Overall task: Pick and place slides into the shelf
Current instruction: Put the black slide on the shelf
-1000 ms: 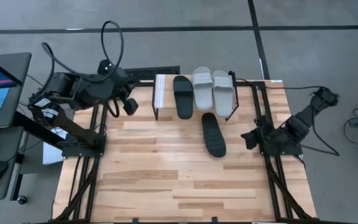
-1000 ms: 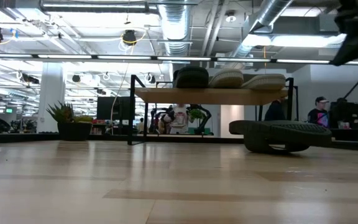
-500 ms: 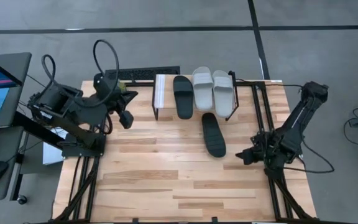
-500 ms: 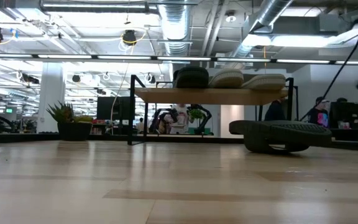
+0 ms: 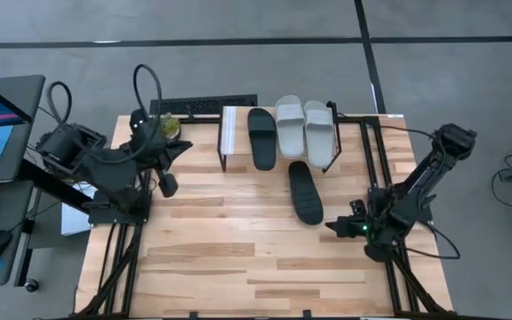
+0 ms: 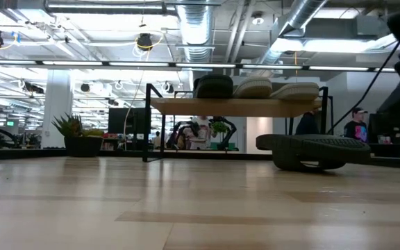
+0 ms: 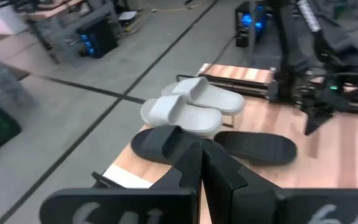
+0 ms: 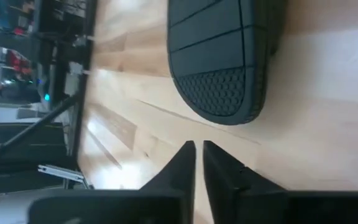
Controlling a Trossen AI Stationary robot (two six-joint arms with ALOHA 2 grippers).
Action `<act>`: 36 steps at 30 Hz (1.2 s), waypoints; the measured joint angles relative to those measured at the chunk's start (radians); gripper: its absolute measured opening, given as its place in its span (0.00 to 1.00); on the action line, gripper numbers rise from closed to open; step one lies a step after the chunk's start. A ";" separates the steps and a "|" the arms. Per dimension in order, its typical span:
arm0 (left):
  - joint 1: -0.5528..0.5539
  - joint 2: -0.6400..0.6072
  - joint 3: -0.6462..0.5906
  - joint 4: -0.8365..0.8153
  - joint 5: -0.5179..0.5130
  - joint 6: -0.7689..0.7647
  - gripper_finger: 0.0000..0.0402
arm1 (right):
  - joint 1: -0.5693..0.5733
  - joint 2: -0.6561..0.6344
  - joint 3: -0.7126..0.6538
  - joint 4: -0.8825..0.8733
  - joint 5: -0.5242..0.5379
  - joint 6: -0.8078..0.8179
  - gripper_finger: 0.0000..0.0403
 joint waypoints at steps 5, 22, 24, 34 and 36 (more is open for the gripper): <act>-0.025 -0.023 0.000 0.000 0.007 0.007 0.00 | -0.034 0.009 0.000 0.037 -0.032 -0.021 0.22; -0.045 -0.045 0.000 -0.026 0.071 0.004 0.00 | -0.155 0.164 0.000 0.096 -0.137 -0.020 0.69; -0.045 -0.045 0.000 -0.026 0.071 0.003 0.00 | -0.157 0.192 0.000 0.108 -0.146 -0.021 0.69; -0.045 -0.045 0.000 -0.026 0.089 0.000 0.00 | -0.169 0.314 -0.028 0.284 -0.120 -0.027 0.69; -0.045 -0.045 0.000 -0.026 0.090 0.000 0.00 | -0.177 0.324 -0.031 0.297 -0.116 -0.029 0.69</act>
